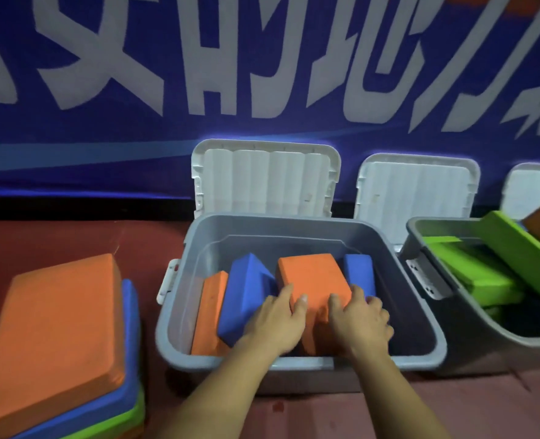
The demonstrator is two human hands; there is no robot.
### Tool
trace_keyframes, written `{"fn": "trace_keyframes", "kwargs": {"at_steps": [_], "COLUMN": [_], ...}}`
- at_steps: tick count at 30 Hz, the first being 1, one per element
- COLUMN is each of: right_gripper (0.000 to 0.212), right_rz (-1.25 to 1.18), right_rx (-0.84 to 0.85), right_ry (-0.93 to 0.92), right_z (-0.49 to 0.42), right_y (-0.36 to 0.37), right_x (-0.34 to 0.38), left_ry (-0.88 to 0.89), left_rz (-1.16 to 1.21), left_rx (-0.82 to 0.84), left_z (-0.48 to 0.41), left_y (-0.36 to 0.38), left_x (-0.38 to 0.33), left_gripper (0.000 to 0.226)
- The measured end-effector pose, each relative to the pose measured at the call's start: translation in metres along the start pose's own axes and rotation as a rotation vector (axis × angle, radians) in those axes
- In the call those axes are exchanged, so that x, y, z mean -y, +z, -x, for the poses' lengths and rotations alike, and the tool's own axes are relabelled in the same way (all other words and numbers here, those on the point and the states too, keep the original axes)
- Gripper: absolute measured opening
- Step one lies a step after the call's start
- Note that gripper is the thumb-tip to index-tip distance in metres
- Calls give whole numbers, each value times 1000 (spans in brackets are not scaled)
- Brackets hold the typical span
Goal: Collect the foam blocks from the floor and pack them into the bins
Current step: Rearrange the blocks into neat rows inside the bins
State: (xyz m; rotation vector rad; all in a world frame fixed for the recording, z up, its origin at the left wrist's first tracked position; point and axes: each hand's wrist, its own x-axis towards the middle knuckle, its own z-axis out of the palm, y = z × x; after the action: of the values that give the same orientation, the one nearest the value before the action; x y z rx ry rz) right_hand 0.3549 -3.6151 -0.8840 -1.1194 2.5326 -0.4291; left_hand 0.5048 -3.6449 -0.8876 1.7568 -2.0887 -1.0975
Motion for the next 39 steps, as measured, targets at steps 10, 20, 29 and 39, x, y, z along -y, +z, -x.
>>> {"fn": "trace_keyframes", "kwargs": {"at_steps": [10, 20, 29, 39], "right_gripper": [83, 65, 75, 68], "right_rz": [-134, -441, -446, -257], "right_rx": [253, 39, 223, 269], "right_ry": [62, -356, -661, -709], "right_z": [-23, 35, 156, 225], "right_y": [9, -1, 54, 85], "right_x": [-21, 80, 190, 231], "left_ry": [-142, 42, -52, -280], "left_rz": [81, 93, 75, 36], "left_rx": [93, -416, -709, -602], "left_z": [-21, 19, 122, 163], "left_y": [34, -79, -180, -204], "left_x": [-23, 10, 141, 207], "left_gripper": [66, 54, 59, 58]}}
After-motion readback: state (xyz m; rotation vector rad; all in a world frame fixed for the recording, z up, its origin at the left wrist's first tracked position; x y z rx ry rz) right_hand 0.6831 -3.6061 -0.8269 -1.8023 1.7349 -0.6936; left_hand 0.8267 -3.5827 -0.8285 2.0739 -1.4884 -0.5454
